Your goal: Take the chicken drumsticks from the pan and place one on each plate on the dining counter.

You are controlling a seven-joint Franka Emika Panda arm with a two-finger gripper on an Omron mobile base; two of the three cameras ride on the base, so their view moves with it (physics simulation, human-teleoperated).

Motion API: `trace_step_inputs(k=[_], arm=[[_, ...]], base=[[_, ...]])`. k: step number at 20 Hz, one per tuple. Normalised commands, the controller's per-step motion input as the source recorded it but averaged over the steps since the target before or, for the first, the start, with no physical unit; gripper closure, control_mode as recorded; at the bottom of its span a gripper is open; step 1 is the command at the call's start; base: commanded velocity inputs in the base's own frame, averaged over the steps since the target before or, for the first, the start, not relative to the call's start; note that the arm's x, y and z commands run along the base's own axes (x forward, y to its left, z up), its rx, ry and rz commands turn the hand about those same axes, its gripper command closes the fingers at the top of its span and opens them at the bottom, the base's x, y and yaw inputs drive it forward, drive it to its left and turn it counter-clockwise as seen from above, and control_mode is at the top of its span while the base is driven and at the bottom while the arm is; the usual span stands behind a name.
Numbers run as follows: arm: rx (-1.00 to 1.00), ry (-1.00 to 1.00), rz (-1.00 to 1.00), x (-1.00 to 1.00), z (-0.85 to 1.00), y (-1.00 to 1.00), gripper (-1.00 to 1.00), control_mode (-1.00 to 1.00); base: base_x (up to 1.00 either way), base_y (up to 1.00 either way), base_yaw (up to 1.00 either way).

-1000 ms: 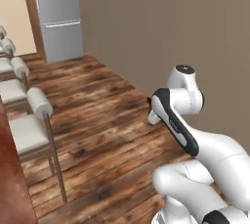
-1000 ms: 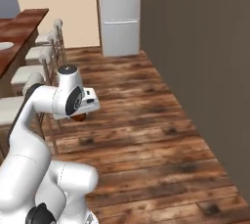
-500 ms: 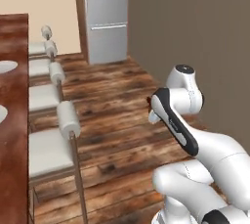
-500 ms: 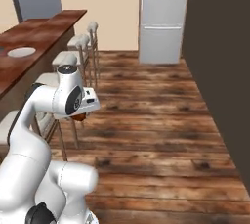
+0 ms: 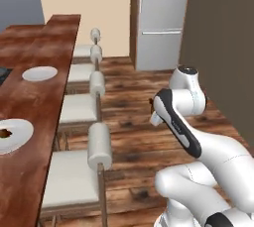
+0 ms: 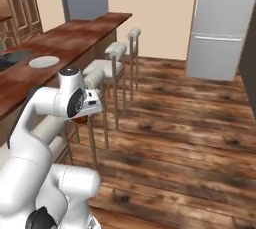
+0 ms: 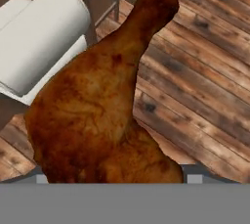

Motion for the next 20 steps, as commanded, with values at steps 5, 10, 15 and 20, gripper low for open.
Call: trace_step_inputs(k=[5, 10, 15, 20], arm=[[0.0, 0.0, 0.0, 0.0, 0.0, 0.0, 1.0, 1.0], [0.0, 0.0, 0.0, 0.0, 0.0, 0.0, 1.0, 1.0], [0.0, 0.0, 0.0, 0.0, 0.0, 0.0, 1.0, 1.0], [0.0, 0.0, 0.0, 0.0, 0.0, 0.0, 1.0, 1.0]], base=[[0.77, -0.48, 0.17], [0.55, -0.68, 0.08], [0.5, -0.5, 0.36], [0.52, -0.33, 0.55]])
